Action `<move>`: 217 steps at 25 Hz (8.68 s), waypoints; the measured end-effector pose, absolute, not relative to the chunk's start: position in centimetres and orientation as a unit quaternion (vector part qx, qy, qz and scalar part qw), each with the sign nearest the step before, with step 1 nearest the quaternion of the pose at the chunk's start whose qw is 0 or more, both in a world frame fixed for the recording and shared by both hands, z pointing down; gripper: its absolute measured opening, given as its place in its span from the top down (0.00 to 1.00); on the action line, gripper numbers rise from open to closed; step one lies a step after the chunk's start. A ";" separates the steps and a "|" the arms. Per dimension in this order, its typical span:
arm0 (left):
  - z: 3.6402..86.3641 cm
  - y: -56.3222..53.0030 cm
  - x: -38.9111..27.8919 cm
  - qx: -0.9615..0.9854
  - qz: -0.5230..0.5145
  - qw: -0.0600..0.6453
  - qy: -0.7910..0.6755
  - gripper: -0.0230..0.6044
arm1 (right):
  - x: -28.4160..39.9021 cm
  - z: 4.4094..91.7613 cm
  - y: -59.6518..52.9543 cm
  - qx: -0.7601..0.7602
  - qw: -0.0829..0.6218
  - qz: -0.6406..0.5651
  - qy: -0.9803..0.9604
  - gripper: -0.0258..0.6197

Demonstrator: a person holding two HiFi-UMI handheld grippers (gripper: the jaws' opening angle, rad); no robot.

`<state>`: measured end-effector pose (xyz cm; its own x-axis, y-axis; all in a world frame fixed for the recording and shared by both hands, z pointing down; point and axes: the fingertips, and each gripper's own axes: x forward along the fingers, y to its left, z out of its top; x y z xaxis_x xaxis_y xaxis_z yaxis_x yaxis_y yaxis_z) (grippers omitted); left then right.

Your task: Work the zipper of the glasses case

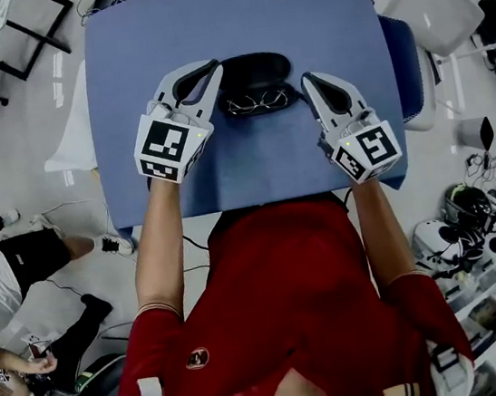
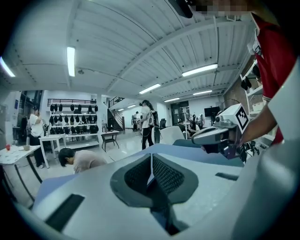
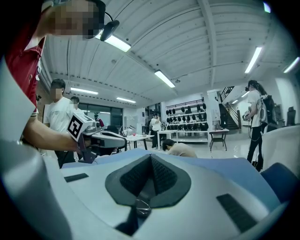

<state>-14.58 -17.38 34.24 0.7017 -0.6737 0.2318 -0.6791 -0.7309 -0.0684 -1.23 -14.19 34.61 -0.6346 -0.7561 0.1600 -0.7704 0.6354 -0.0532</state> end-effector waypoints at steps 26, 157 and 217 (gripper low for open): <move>43.5 -21.5 -8.6 0.905 0.380 0.004 -0.193 0.77 | 0.9 36.0 -17.2 0.376 0.061 0.071 -0.922 0.97; 45.9 -5.3 -4.4 0.880 0.444 -0.003 -0.170 0.83 | 0.4 44.4 -10.7 -0.086 0.300 -0.086 -0.946 0.77; 46.1 -5.3 -4.4 0.876 0.456 0.035 -0.151 0.83 | 0.4 50.4 -11.0 -0.380 0.417 -0.341 -0.752 0.96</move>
